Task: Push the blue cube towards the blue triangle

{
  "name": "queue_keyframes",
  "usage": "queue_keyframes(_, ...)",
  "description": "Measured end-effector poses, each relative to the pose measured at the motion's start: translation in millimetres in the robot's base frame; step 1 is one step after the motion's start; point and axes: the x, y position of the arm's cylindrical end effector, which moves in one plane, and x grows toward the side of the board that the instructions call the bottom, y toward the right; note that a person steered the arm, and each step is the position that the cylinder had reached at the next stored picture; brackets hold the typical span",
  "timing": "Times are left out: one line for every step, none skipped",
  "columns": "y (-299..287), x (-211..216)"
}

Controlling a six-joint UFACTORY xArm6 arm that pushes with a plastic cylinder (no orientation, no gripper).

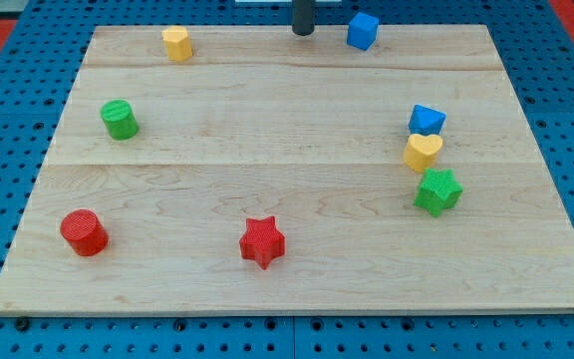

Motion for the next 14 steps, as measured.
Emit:
queue_keyframes(34.7, -1.2)
queue_keyframes(62.0, -0.8)
queue_keyframes(77.1, 25.1)
queue_keyframes(102.5, 68.5)
queue_keyframes(122.4, 98.2)
queue_keyframes(157.4, 62.3)
queue_keyframes(142.0, -0.8)
queue_keyframes(145.6, -1.5)
queue_keyframes(101.8, -2.2)
queue_keyframes(60.6, 3.8)
queue_keyframes(58.6, 29.7)
queue_keyframes(63.7, 61.9)
queue_keyframes(30.0, 68.6)
queue_keyframes(33.5, 86.1)
